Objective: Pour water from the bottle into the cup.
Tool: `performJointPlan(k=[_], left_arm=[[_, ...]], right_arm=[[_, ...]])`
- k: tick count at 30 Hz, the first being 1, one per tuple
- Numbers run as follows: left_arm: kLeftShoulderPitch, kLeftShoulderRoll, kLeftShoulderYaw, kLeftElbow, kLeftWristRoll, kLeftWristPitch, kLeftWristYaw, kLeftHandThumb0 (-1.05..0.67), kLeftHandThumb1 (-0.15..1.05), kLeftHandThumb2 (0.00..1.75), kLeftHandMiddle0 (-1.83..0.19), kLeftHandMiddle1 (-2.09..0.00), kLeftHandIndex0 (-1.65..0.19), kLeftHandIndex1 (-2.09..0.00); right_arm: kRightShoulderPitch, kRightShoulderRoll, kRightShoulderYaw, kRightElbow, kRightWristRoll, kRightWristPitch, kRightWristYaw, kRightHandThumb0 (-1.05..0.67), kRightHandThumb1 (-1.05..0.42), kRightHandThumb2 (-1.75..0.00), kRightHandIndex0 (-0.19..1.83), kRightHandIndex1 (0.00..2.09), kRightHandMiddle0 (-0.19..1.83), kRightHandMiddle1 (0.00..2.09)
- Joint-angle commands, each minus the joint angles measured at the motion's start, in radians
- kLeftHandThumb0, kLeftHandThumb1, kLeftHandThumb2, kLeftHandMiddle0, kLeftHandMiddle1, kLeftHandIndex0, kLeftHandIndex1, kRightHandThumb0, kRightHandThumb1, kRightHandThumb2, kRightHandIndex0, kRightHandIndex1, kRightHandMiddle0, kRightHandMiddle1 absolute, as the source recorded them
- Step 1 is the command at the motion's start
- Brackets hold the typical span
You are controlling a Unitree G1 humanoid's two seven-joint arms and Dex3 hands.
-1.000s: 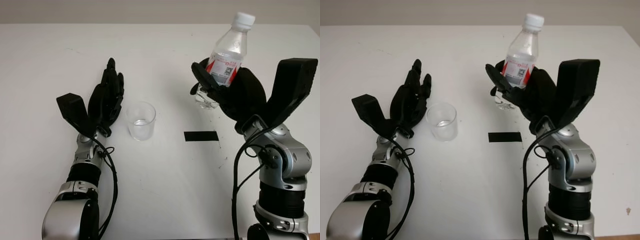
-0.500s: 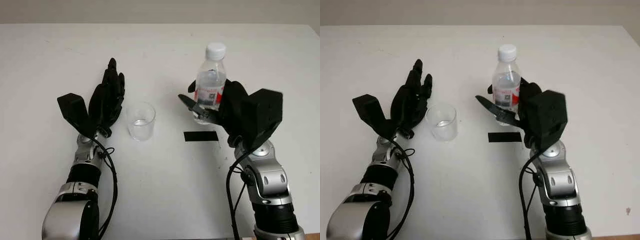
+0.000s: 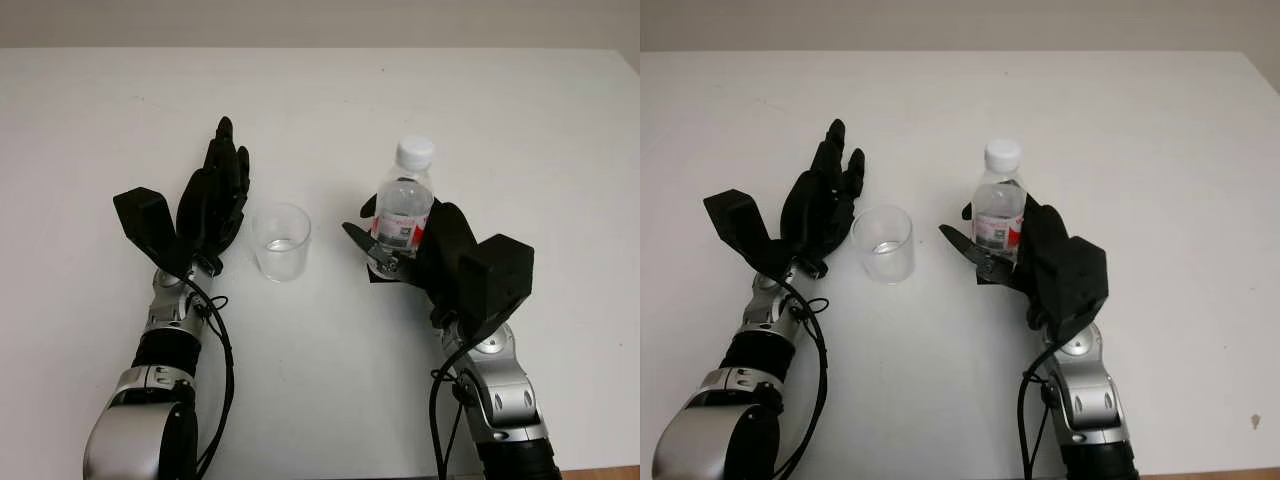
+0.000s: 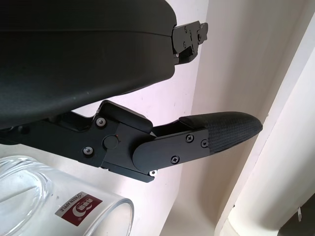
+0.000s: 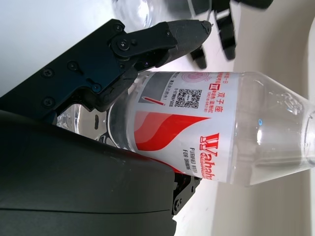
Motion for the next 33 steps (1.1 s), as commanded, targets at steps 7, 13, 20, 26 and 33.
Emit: performJointPlan(k=[7,13,20,26,33], left_arm=[[0.029,0.008,0.004,0.033,-0.001,0.018,-0.004,-0.84,1.05,0.63,0.19,0.00,0.19,0.00],[0.024,0.011,0.002,0.040,0.002,0.012,-0.010,-0.83,1.05,0.64,0.19,0.00,0.19,0.00],[0.022,0.011,0.001,0.040,0.002,0.016,-0.008,-0.83,1.05,0.64,0.19,0.00,0.19,0.00],[0.024,0.011,0.002,0.037,0.001,0.017,-0.011,-0.84,1.05,0.63,0.19,0.00,0.19,0.00],[0.024,0.015,0.002,0.042,0.004,0.007,-0.012,-0.83,1.05,0.65,0.19,0.00,0.19,0.00]], right_arm=[[0.014,-0.013,-0.032,0.009,-0.030,-0.047,-0.017,-0.47,-1.05,-0.53,1.29,2.09,1.08,2.09],[0.007,-0.013,-0.042,0.026,-0.048,-0.067,-0.024,-0.46,-1.05,-0.52,1.25,2.09,1.02,2.09],[-0.010,-0.006,-0.054,0.066,-0.039,-0.095,-0.030,-0.46,-1.05,-0.50,1.26,2.09,1.01,2.09],[-0.023,-0.007,-0.054,0.084,-0.040,-0.090,-0.030,-0.46,-1.05,-0.51,1.30,2.09,1.03,2.09],[-0.036,-0.013,-0.051,0.085,-0.029,-0.036,-0.007,-0.49,-1.05,-0.52,1.26,2.09,1.01,2.09]])
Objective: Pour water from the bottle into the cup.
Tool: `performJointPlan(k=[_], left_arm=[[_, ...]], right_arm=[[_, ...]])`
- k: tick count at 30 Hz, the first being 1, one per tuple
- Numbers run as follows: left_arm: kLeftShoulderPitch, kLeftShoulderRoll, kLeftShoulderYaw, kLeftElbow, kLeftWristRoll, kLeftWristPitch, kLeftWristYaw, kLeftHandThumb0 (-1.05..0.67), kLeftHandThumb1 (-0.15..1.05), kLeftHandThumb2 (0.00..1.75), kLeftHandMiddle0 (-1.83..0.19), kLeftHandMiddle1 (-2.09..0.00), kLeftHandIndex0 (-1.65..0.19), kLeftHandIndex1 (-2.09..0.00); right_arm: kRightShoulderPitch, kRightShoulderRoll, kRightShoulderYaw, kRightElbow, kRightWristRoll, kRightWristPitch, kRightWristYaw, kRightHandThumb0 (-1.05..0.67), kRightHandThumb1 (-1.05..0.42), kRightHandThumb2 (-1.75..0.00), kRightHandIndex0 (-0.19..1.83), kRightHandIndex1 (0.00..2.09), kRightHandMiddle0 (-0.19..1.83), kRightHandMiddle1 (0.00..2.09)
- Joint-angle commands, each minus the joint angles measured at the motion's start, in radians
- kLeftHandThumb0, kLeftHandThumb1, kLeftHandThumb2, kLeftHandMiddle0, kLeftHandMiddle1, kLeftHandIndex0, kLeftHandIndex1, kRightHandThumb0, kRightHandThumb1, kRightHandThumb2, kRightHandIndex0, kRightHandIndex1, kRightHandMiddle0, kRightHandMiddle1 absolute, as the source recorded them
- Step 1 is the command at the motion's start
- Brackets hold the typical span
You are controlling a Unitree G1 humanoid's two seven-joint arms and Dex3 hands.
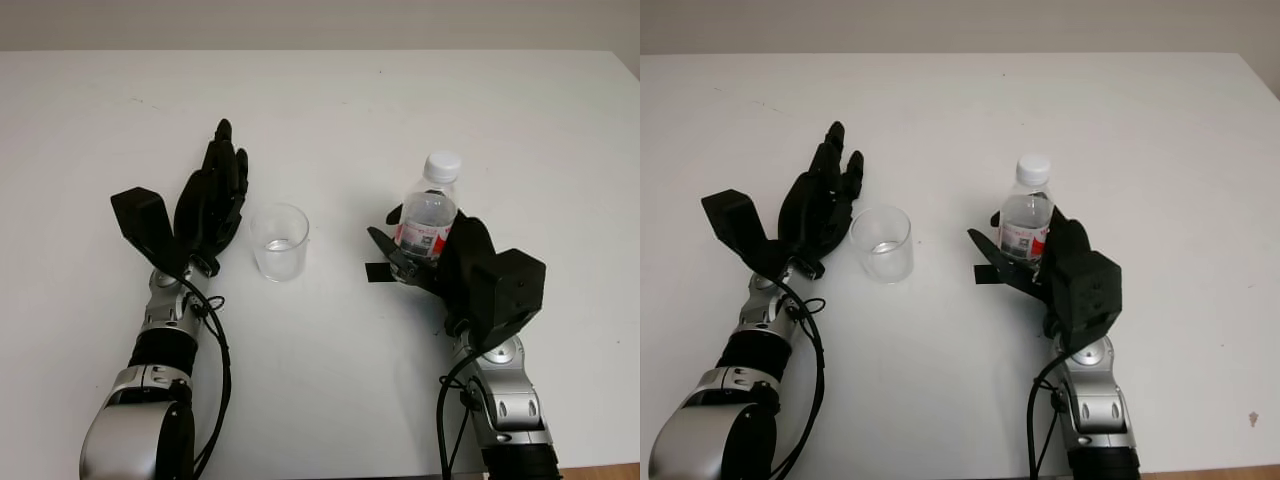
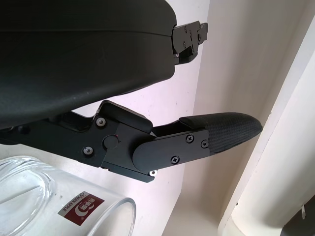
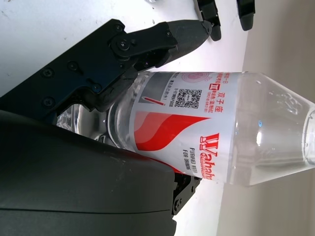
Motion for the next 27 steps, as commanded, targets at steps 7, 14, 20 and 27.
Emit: performJointPlan(k=[7,14,20,27], left_arm=[[0.030,0.008,0.002,0.025,0.000,0.011,-0.007,-0.84,1.05,0.64,0.19,0.00,0.19,0.00],[0.028,0.010,0.004,0.025,-0.002,0.011,-0.009,-0.83,1.05,0.63,0.19,0.00,0.19,0.00],[0.023,0.010,0.003,0.029,-0.001,0.014,-0.004,-0.83,1.05,0.64,0.19,0.00,0.19,0.00],[0.018,0.012,0.004,0.037,0.000,0.010,-0.008,-0.83,1.05,0.64,0.19,0.00,0.19,0.00]], right_arm=[[-0.025,-0.021,-0.006,0.026,0.036,0.019,0.067,-0.59,-1.05,-0.30,0.53,2.02,0.33,2.09],[-0.007,-0.056,-0.011,-0.014,0.079,0.062,0.155,-0.65,-0.98,-0.06,-0.12,1.32,-0.14,1.50],[0.018,-0.084,-0.017,-0.066,0.086,0.111,0.189,-0.68,-0.90,-0.05,-0.19,0.97,-0.19,1.25],[0.054,-0.119,-0.020,-0.095,0.071,0.106,0.211,-0.74,-0.87,-0.05,-0.14,0.59,-0.18,0.97]])
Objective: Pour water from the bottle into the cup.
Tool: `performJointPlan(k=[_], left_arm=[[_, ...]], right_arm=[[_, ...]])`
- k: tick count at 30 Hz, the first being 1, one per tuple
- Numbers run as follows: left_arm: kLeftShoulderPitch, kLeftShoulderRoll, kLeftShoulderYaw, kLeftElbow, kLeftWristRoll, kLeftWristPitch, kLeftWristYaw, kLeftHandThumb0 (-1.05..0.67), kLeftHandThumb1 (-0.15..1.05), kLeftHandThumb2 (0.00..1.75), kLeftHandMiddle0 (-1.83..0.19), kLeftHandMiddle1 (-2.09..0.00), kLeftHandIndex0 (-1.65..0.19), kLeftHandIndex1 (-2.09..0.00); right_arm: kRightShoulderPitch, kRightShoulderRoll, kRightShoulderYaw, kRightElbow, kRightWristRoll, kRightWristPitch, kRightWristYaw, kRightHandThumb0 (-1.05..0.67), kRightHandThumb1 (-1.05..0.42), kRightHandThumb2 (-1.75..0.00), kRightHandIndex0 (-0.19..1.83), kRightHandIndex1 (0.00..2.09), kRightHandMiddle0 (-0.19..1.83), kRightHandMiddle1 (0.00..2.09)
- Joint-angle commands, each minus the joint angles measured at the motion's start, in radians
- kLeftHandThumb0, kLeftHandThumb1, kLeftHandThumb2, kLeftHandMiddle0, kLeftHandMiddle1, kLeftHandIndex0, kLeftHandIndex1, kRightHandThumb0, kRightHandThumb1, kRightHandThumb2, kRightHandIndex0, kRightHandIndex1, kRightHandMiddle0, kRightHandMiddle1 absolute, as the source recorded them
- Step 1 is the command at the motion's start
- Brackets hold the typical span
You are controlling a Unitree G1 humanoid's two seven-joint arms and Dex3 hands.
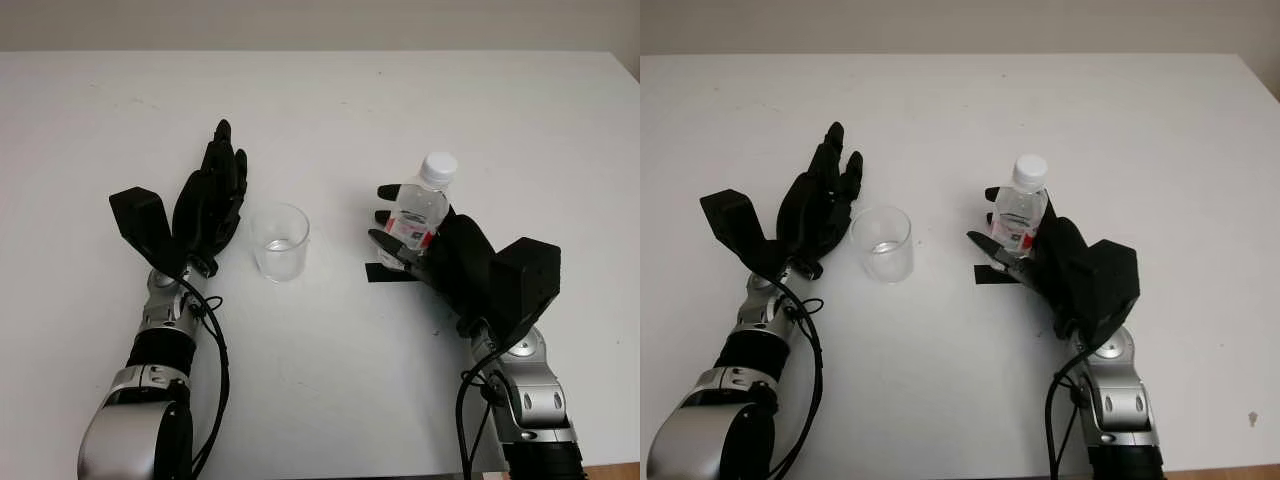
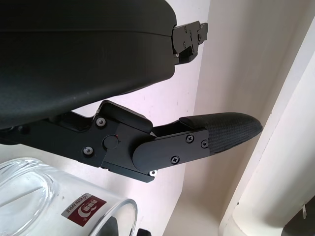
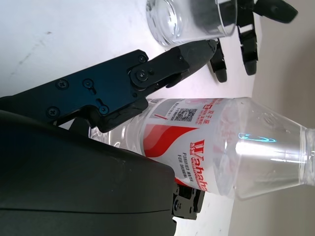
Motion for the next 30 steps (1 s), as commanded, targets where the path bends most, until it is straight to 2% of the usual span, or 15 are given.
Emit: performJointPlan(k=[1,5,7,9,11,12,14,19,30], left_arm=[[0.019,0.005,0.003,0.031,0.001,0.004,0.001,-0.83,1.05,0.64,0.19,0.00,0.19,0.00],[0.013,0.003,0.007,0.038,-0.005,0.005,-0.001,-0.82,1.05,0.63,0.19,0.00,0.19,0.00],[0.010,0.003,0.007,0.044,-0.003,0.001,-0.002,-0.83,1.05,0.64,0.19,0.00,0.19,0.00],[0.008,0.002,0.008,0.047,-0.004,-0.001,0.000,-0.83,1.05,0.63,0.19,0.00,0.19,0.00],[0.008,0.003,0.006,0.049,0.001,-0.005,0.003,-0.83,1.05,0.63,0.19,0.00,0.19,0.00],[0.007,0.003,0.005,0.050,0.002,-0.007,0.003,-0.83,1.05,0.63,0.19,0.00,0.19,0.00],[0.006,0.003,0.004,0.051,0.003,-0.009,0.003,-0.84,1.05,0.64,0.19,0.00,0.19,0.00],[0.005,0.002,0.002,0.057,0.004,-0.016,0.001,-0.83,1.05,0.65,0.19,0.00,0.19,0.00],[0.006,-0.001,0.002,0.051,0.002,-0.006,0.003,-0.84,1.05,0.65,0.19,0.00,0.19,0.00]], right_arm=[[0.030,-0.024,-0.006,-0.012,-0.010,0.002,0.000,-0.75,-0.87,-0.05,-0.10,0.46,-0.16,0.88],[0.047,-0.036,-0.012,-0.024,-0.015,0.007,-0.001,-0.77,-0.87,-0.05,-0.01,0.16,-0.10,0.62],[0.053,-0.040,-0.015,-0.024,-0.015,-0.003,0.000,-0.79,-0.86,-0.05,-0.05,0.07,-0.11,0.43],[0.057,-0.051,-0.012,-0.019,-0.025,-0.032,0.004,-0.83,-0.85,-0.05,-0.15,0.02,-0.16,0.29],[0.061,-0.080,0.010,-0.003,-0.096,-0.101,-0.015,-0.91,-0.88,-0.06,-0.18,0.00,-0.19,0.08],[0.063,-0.096,0.021,0.006,-0.137,-0.132,-0.028,-0.96,-0.90,-0.07,-0.19,0.00,-0.19,0.04],[0.064,-0.105,0.028,0.025,-0.185,-0.178,-0.056,-1.03,-0.92,-0.07,-0.19,0.00,-0.19,0.01],[0.055,-0.072,0.004,0.073,-0.222,-0.244,-0.169,-1.04,-0.94,-0.07,-0.19,0.00,-0.19,0.00],[0.040,-0.024,-0.038,0.188,-0.184,-0.341,-0.273,-1.00,-0.93,-0.05,-0.19,0.00,-0.19,0.00]])
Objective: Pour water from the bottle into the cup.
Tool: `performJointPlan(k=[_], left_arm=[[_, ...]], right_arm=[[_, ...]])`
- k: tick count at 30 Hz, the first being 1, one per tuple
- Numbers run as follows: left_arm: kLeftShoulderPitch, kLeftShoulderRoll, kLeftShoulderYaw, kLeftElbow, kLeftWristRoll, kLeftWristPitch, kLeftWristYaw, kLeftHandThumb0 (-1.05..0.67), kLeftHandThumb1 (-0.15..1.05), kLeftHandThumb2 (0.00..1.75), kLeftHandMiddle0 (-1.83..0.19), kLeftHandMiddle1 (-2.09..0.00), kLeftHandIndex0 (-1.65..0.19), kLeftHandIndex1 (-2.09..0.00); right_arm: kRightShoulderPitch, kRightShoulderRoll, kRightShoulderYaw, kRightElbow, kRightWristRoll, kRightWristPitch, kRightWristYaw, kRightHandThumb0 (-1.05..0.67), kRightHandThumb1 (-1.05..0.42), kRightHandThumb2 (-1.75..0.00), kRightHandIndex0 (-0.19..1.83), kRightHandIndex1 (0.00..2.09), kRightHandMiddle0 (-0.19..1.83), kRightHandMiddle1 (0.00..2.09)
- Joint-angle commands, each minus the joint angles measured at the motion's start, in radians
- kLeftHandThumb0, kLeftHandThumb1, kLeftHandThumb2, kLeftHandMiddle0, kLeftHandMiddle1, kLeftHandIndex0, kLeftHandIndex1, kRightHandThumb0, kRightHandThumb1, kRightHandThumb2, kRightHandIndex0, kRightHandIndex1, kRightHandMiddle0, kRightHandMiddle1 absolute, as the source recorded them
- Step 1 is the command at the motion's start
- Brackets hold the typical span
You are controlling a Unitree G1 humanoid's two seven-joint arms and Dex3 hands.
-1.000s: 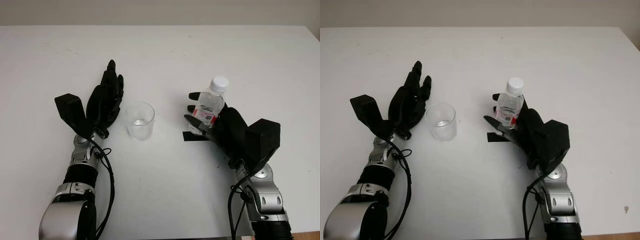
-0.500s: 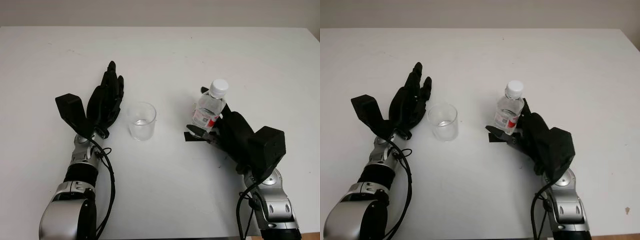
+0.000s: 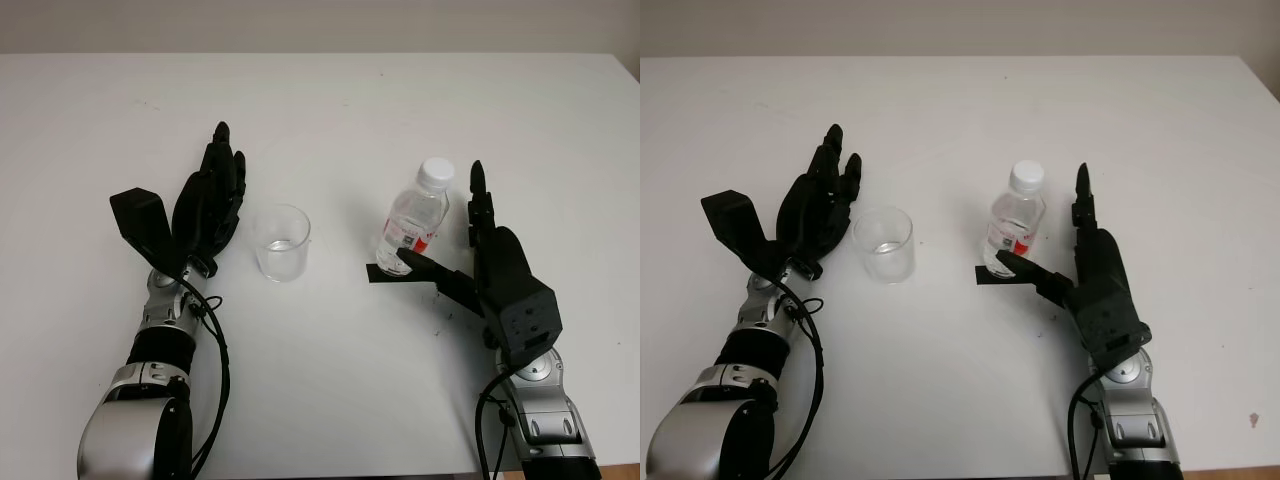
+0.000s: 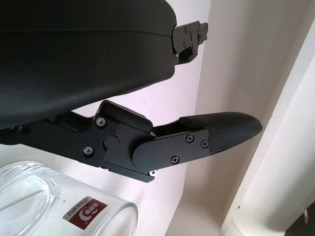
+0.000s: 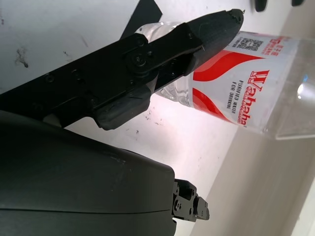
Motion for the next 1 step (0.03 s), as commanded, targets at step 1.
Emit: performJointPlan(k=[1], left_arm=[[0.018,-0.006,0.000,0.017,-0.003,0.010,-0.001,-0.83,1.05,0.65,0.19,0.00,0.19,0.00]], right_arm=[[-0.004,0.007,-0.008,0.020,0.011,-0.035,-0.003,-1.00,-0.94,-0.06,-0.19,0.00,-0.19,0.00]])
